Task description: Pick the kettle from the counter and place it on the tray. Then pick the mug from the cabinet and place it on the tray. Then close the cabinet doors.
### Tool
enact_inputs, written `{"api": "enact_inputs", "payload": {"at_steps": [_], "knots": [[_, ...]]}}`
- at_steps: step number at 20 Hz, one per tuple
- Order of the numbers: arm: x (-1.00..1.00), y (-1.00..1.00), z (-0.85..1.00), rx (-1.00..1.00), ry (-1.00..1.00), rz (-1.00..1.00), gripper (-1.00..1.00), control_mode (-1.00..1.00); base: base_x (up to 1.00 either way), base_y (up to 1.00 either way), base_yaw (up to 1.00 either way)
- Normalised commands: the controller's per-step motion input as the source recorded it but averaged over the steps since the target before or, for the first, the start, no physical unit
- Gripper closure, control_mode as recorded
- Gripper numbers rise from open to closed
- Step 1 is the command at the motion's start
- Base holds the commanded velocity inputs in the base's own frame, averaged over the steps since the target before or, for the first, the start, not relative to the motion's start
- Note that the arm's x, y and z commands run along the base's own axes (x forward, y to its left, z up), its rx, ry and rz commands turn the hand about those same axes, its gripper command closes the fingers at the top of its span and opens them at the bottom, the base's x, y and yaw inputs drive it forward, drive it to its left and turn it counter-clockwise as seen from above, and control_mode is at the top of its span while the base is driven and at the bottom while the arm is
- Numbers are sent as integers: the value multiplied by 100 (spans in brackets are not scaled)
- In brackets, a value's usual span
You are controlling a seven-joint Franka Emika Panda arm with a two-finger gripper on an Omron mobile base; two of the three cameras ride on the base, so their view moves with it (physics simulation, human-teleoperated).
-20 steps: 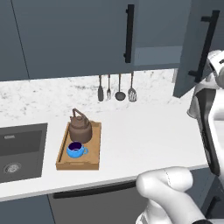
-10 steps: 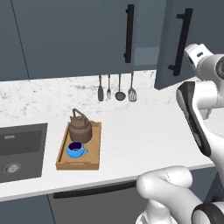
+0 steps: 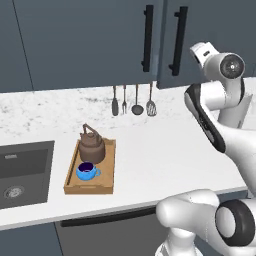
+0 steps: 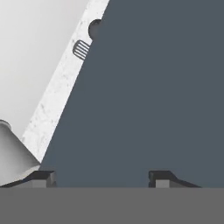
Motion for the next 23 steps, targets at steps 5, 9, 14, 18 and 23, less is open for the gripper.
{"api": "enact_inputs", "payload": {"at_steps": [5,9,14,18,23], "knots": [[50,0,-9,0,0,0,-100,-100,0,0,0],[53,-1,-13,0,0,-3,-100,-100,0,0,0],[62,-1,-12,0,1,-6,-100,-100,0,0,0],[9,-2,-18,0,4,-1,-100,-100,0,0,0],[0,-3,-11,0,0,0,-100,-100,0,0,0]]}}
